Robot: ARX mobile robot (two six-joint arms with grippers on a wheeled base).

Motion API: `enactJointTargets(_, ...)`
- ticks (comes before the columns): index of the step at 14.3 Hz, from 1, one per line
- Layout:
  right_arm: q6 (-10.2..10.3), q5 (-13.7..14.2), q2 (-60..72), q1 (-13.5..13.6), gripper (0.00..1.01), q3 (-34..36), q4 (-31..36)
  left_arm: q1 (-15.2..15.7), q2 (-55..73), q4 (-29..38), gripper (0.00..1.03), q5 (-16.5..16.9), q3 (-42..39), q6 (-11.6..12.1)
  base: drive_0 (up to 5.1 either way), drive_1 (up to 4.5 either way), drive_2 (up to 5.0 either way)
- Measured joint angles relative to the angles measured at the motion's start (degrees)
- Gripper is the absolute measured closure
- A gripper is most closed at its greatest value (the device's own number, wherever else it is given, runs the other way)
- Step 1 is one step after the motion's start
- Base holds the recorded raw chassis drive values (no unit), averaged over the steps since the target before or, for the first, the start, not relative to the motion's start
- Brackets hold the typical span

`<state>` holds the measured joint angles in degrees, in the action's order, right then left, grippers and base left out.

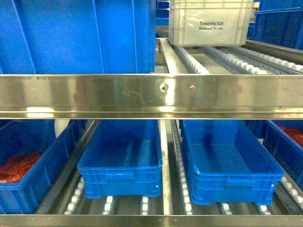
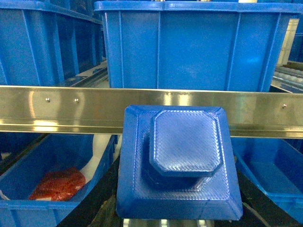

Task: Sort blue parts and orange caps into right shelf containers

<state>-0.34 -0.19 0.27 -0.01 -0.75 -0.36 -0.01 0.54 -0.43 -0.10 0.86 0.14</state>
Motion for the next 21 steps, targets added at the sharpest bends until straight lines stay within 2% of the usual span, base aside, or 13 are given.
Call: enactJointTargets(21,0.37,0.17,0.00,0.00,0.59,0.00,-0.02,0.00,0.00,0.00,0.60,0.09,0.00,0.02,0.0,0.00,0.0)
